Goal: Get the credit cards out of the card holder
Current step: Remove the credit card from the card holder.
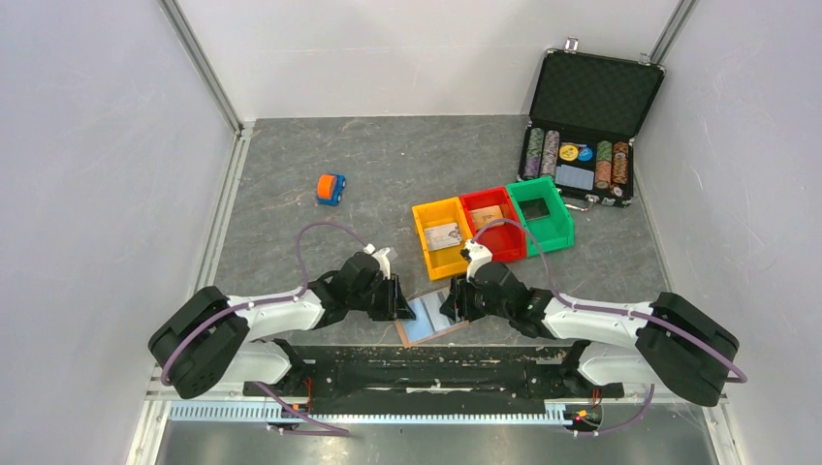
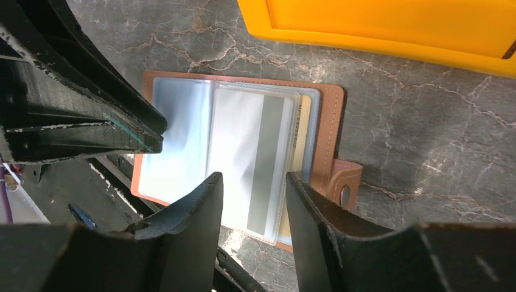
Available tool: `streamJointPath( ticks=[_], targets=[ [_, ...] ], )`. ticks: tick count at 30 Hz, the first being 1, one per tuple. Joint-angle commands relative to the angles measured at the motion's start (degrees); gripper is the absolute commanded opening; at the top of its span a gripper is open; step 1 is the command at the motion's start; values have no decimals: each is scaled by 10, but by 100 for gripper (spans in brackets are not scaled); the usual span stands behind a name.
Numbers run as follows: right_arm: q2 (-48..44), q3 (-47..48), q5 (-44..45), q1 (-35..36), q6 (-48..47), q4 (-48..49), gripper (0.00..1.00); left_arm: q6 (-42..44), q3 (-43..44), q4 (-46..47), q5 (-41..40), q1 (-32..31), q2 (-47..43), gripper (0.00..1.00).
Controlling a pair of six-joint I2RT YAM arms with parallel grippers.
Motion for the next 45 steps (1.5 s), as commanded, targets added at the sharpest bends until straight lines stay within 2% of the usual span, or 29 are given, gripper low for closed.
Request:
streamJointPath(
  ticks=[1, 21, 29, 36, 39, 42, 45],
  targets=[
    [-10, 6, -15, 4, 3, 26, 45, -4, -4, 17, -12, -3, 12, 34],
    [-20, 1, -61, 3, 22, 78, 44, -6, -17, 20, -15, -4, -1, 35],
    [-19, -13, -115, 2, 41, 135, 42, -11, -19, 20, -17, -5, -9, 36],
    [-17, -14, -131, 2, 46, 144, 43, -13, -20, 15, -19, -5, -16, 37],
    [-23, -6, -113, 2, 36, 116, 42, -12, -17, 0, -27, -5, -26, 37],
    [-38, 10, -56, 2, 14, 60, 43, -9, -8, -27, -32, -5, -48, 37],
    [-45, 25, -18, 1, -8, 18, 45, -3, 11, -92, -58, -5, -75, 38]
  ],
)
